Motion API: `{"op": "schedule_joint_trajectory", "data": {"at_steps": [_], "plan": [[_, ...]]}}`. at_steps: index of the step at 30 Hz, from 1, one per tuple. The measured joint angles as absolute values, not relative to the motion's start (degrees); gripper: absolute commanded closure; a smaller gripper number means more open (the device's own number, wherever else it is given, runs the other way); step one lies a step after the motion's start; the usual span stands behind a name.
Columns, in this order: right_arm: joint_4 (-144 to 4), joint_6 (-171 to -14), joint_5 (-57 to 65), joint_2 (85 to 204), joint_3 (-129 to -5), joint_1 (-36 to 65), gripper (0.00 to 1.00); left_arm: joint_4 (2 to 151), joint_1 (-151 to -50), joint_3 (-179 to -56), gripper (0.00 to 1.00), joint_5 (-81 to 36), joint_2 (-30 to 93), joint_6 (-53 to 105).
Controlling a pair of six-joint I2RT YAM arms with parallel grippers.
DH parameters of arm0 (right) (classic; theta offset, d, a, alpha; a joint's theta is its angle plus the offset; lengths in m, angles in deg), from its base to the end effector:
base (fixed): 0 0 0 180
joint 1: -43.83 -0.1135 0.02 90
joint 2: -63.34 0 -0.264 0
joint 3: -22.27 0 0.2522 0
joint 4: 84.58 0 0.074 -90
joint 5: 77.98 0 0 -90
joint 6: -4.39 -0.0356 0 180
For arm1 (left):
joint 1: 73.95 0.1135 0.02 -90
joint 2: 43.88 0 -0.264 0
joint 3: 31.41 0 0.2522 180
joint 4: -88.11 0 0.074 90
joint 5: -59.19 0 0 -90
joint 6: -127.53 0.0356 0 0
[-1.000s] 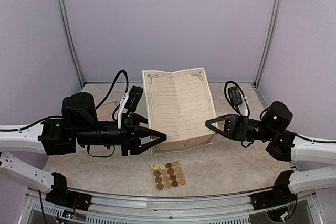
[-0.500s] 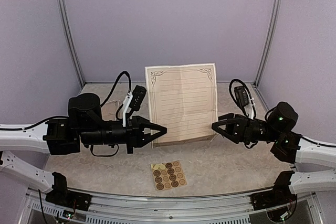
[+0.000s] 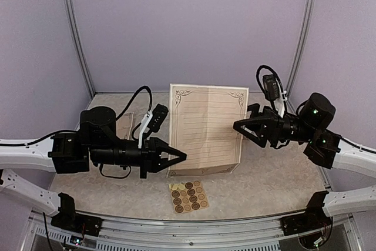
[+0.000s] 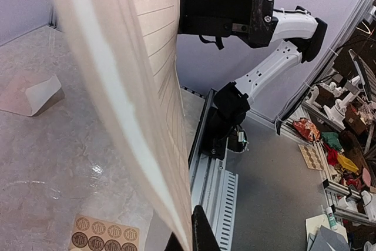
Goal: Place the letter into the envelope and seal it
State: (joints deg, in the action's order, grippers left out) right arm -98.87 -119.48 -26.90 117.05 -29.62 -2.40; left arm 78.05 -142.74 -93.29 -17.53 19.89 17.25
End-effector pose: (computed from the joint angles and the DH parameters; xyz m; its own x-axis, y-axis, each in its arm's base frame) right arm 0.1327 0.1708 0.3402 -0.4256 0.1826 -0.8863 -0.9021 -0.0078 0.4315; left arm 0.0870 -0.2469 0.3195 -0.4129 0.1316 -0.9012 0.9014 0.2007 -0.3837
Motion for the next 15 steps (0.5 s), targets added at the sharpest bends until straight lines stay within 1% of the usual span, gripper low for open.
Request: {"op": "schedule_joint_trajectory", "data": {"at_steps": [3, 8, 15], "plan": [[-98.4, -117.9, -28.9, 117.5, -30.2, -2.4, 0.37, 77.7, -142.7, -93.3, 1.0, -17.8, 19.9, 17.2], [-98.9, -117.4, -35.5, 117.2, -30.0, -2.4, 0.38, 77.7, -142.0, -92.8, 1.0, -18.8, 19.1, 16.9], [-98.7, -117.3, -43.3, 113.7, -28.5, -2.4, 0.38, 77.9, -139.4, -92.1, 1.0, -18.9, 18.1, 16.1]]}}
